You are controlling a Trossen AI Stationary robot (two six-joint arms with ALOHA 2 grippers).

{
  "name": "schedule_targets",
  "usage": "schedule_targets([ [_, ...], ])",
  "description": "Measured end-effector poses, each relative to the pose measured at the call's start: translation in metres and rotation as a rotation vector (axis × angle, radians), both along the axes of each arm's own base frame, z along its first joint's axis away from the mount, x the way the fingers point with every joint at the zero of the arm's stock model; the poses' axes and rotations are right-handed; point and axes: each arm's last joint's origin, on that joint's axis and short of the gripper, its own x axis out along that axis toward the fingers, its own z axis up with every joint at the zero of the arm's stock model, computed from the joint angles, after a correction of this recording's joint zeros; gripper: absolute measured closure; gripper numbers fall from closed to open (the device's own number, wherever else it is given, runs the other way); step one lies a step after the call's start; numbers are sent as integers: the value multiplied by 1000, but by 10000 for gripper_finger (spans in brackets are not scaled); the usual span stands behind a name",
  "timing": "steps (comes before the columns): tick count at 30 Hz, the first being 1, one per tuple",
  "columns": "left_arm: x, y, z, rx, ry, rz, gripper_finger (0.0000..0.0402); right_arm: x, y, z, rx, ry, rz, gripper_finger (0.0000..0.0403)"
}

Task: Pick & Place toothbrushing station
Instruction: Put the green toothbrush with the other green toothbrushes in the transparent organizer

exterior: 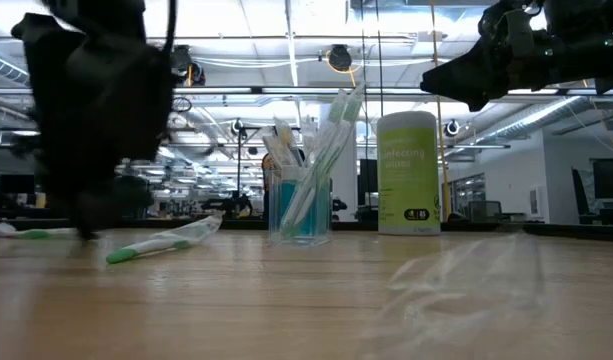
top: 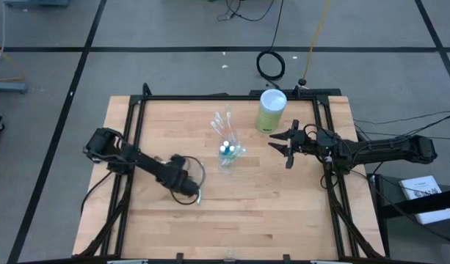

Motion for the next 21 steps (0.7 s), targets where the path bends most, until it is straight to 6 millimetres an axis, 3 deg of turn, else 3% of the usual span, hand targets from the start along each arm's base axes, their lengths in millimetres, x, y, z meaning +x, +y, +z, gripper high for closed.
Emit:
schedule_targets([
  [4, 20, -2, 15, 124, -99, -131, 385, 0, 0, 0, 0, 1, 0, 273],
  [11, 4, 9, 29, 211, 98, -57, 388, 0, 0, 0, 9, 2, 0, 273],
  [21, -28, 17, -14, 59, 128, 54, 387, 0, 0, 0, 11, -2, 0, 273],
])
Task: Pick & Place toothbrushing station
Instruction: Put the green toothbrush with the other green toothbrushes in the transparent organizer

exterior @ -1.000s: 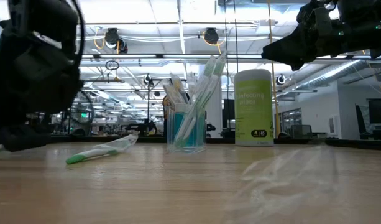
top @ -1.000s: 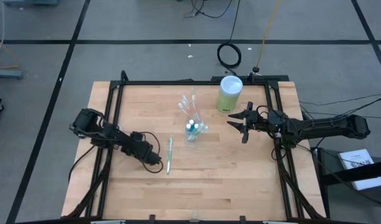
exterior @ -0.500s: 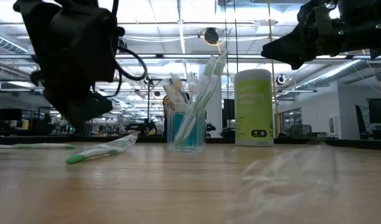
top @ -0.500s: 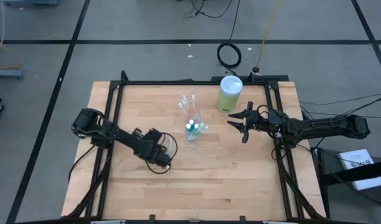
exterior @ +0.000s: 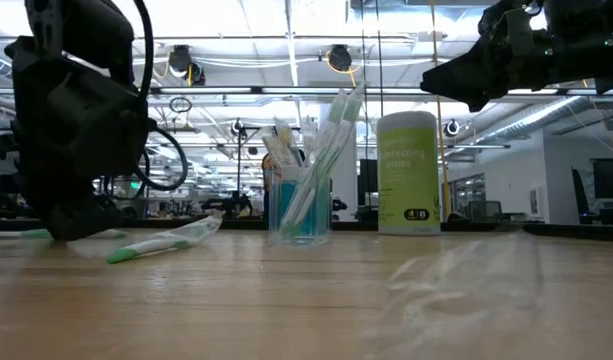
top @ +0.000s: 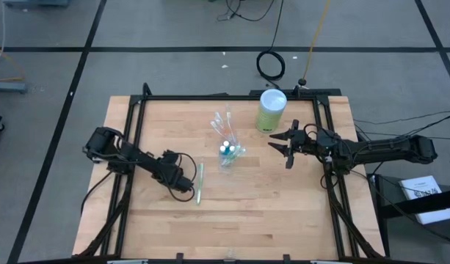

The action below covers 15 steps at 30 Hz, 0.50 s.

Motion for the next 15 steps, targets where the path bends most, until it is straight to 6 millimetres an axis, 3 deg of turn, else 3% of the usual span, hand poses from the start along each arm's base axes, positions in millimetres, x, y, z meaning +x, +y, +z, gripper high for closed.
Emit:
schedule_targets([
  [7, 6, -2, -1, 11, -48, -36, 397, 0, 0, 1, 1, -6, 0, 273],
  [11, 24, -4, 9, 94, -135, -115, 388, 0, 0, 1, 4, -9, 0, 273],
  [15, 25, 1, 24, 211, -60, -175, 395, 0, 0, 1, 7, -15, 0, 273],
])
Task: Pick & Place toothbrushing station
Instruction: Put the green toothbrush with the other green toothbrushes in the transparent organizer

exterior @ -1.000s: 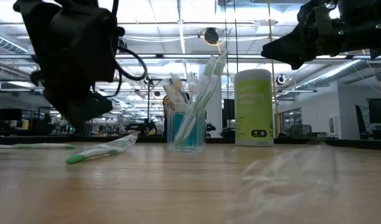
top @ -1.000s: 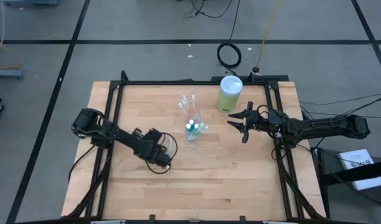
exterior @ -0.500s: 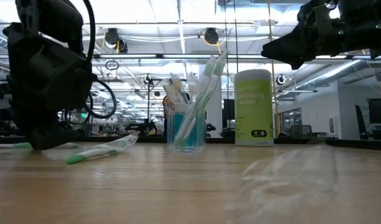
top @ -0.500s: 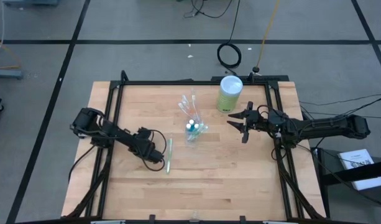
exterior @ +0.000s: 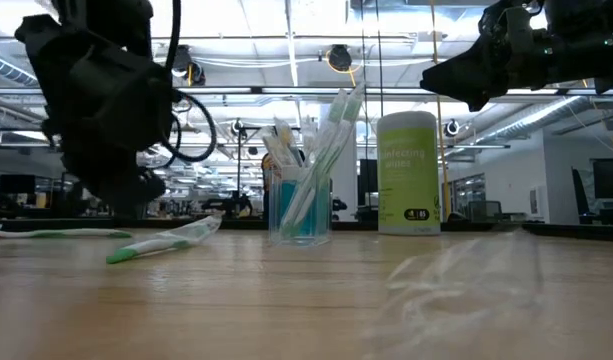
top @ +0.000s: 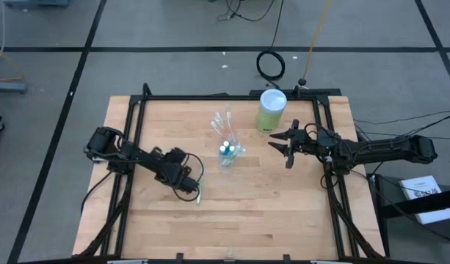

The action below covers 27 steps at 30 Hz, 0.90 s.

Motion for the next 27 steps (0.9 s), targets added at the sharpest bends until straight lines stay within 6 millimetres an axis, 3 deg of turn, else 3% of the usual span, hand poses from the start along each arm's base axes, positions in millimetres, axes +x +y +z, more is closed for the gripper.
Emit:
schedule_targets([
  [7, -20, 16, 1, 18, 201, 74, 389, 0, 0, 0, 0, 3, 0, 273],
  [12, -40, 22, -18, -115, 279, 167, 397, 0, 0, -1, 1, 6, 0, 273],
  [16, -45, 23, -33, -238, 256, 160, 388, 0, 0, -1, 0, 5, 0, 273],
  [22, -32, 20, -27, -282, 238, 122, 397, 0, 0, -1, 0, 6, 0, 273],
  [27, -5, 17, -10, -368, 100, 43, 387, 0, 0, 0, 0, 2, 0, 273],
])
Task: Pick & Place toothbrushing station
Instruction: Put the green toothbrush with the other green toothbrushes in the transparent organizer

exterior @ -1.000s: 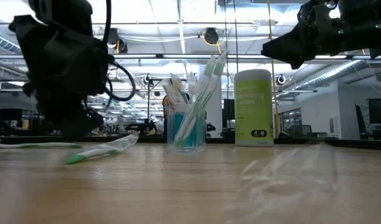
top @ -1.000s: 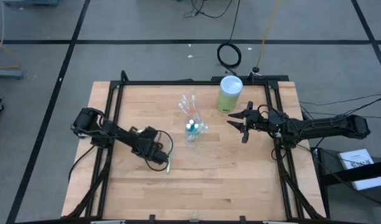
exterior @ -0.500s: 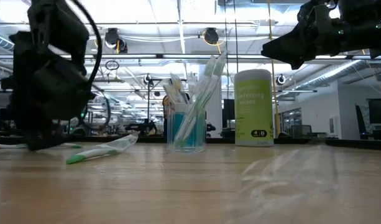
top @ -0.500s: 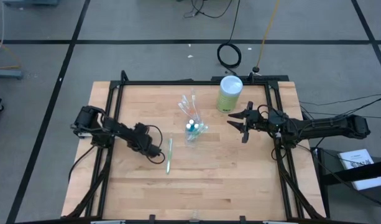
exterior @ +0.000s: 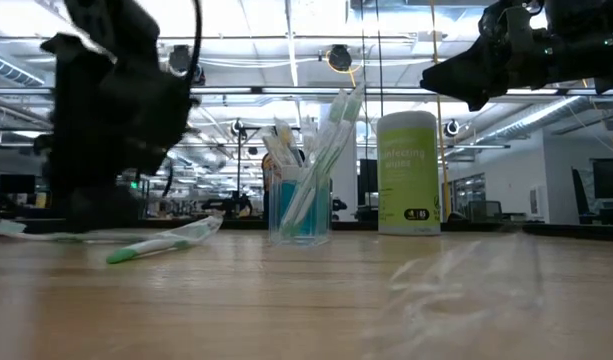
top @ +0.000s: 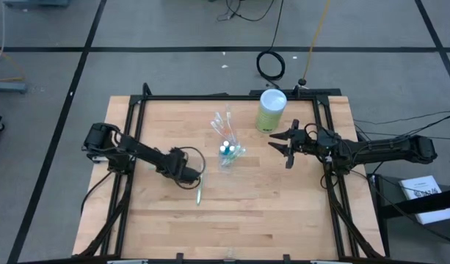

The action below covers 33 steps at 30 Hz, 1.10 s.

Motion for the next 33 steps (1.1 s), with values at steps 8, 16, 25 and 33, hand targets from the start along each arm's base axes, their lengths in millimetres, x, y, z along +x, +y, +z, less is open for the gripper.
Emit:
schedule_targets([
  [8, 43, -6, 51, 91, -387, -239, 389, 0, 0, 0, 0, 1, 0, 273],
  [16, 13, -9, 97, 87, -406, -212, 382, 0, 0, -1, 0, 6, 0, 273],
  [25, -39, -1, 85, -16, -441, 71, 284, 0, 0, -1, -6, 8, 0, 273],
  [33, -68, 1, 50, -86, -277, 69, 174, 0, 0, 0, -7, 7, 0, 273],
])
